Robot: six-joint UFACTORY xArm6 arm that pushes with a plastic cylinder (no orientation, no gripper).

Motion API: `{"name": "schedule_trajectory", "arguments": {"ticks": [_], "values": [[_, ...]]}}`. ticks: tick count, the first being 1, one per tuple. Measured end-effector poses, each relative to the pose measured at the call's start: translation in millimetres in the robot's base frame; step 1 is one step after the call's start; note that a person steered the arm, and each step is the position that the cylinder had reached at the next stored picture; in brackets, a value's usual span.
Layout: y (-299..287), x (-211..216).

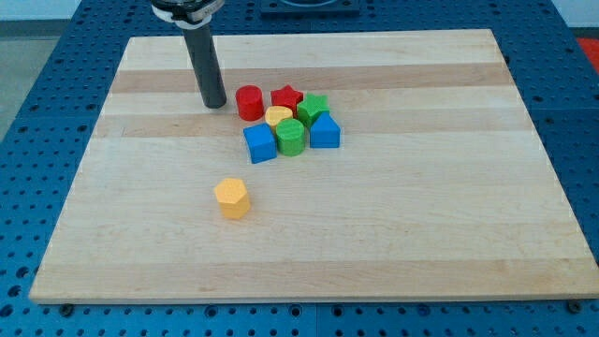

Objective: Push the red circle into red star

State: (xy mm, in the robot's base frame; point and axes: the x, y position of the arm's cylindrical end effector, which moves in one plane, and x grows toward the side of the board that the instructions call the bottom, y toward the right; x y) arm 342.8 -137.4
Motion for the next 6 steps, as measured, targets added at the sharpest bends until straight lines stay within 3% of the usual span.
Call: {"name": "schedule_trajectory", "arguments": {"ticks": [6], "values": [[33.9, -5.5]]}}
